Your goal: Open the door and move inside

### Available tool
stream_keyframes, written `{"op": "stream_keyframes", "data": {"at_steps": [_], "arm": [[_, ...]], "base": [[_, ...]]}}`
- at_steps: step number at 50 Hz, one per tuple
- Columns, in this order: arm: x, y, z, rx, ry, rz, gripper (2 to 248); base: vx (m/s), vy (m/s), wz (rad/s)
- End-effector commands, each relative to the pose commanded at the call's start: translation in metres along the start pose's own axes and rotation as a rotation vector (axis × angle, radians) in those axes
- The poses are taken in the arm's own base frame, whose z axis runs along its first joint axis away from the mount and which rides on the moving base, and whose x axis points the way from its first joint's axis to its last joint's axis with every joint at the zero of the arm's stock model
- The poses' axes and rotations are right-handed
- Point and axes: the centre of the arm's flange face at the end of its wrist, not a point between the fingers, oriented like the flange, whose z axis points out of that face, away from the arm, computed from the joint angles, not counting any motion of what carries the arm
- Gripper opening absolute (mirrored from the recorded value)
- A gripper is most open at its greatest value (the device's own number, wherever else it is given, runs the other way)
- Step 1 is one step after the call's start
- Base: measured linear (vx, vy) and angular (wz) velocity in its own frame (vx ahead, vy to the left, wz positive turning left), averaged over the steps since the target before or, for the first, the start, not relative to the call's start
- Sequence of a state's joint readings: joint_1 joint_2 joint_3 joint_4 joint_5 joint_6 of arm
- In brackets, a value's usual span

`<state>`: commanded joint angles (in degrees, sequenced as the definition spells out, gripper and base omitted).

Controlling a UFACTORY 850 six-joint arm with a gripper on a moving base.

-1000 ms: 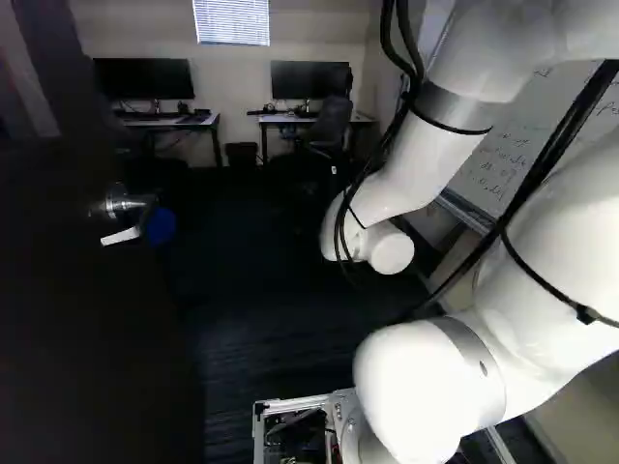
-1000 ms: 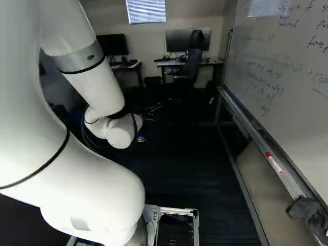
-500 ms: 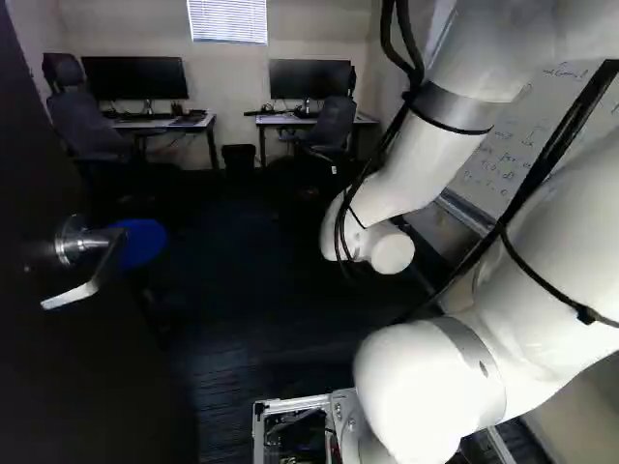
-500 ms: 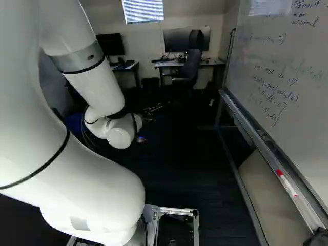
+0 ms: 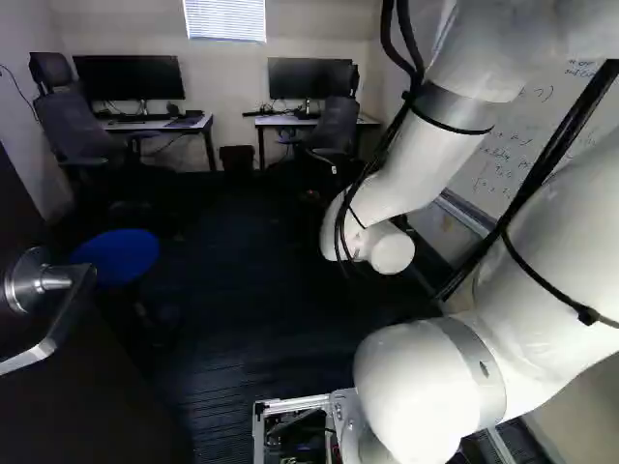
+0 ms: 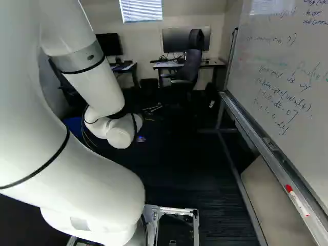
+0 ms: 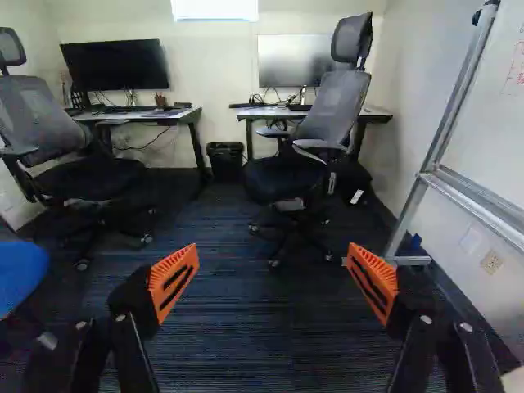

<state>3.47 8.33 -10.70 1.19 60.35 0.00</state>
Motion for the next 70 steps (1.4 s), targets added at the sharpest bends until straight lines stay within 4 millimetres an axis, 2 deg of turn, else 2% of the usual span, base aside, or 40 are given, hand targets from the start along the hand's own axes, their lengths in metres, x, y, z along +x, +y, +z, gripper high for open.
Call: {"op": "stream_keyframes", "data": {"at_steps": [52, 70], "arm": [[-0.0001, 0.0001, -0.0002, 0.0, -0.001, 0.0, 247], [-0.0027, 0.0026, -0.0057, -0.006, -0.021, 0.0, 247]], "base": [[-0.001, 0.0, 0.0], [0.0, 0.0, 0.0]]}}
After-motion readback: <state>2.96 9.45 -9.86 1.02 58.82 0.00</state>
